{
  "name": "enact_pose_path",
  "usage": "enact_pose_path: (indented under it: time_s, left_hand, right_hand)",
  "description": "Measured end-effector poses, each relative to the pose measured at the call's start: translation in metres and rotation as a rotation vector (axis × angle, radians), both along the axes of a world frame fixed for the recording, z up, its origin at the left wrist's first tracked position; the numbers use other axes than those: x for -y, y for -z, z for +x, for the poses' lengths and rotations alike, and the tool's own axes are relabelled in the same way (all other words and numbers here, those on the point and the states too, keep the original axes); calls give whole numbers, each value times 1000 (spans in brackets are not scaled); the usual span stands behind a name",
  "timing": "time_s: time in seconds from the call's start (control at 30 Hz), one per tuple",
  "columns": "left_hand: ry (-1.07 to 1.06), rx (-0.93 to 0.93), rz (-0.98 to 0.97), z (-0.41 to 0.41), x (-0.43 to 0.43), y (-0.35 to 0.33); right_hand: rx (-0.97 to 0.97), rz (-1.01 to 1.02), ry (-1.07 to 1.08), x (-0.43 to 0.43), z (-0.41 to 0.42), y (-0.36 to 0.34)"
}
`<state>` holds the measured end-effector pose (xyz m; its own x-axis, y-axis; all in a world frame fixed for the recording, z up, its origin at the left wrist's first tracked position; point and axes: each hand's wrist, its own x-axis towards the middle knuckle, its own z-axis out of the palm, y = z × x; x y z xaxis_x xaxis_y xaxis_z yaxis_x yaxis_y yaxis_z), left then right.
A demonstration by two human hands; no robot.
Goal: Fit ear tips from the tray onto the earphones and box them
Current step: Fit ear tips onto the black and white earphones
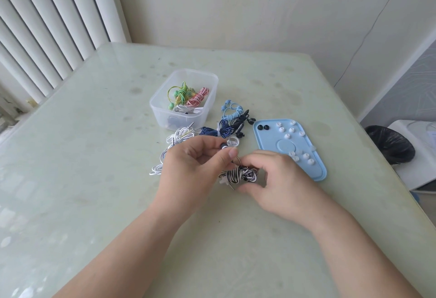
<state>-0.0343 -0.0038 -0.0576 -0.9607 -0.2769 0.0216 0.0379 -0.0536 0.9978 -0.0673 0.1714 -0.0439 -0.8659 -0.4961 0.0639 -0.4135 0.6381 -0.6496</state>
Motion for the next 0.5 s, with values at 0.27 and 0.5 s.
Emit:
enact_pose_path:
  time_s: [0.27,0.5]
  left_hand:
    - [-19,-13,-137,0,0,0]
    - [86,1,-54,5,-7,-4]
  right_hand:
    - [285,-437,133,-2,-3,-2]
    - [519,-744,231,1,-4,-3]
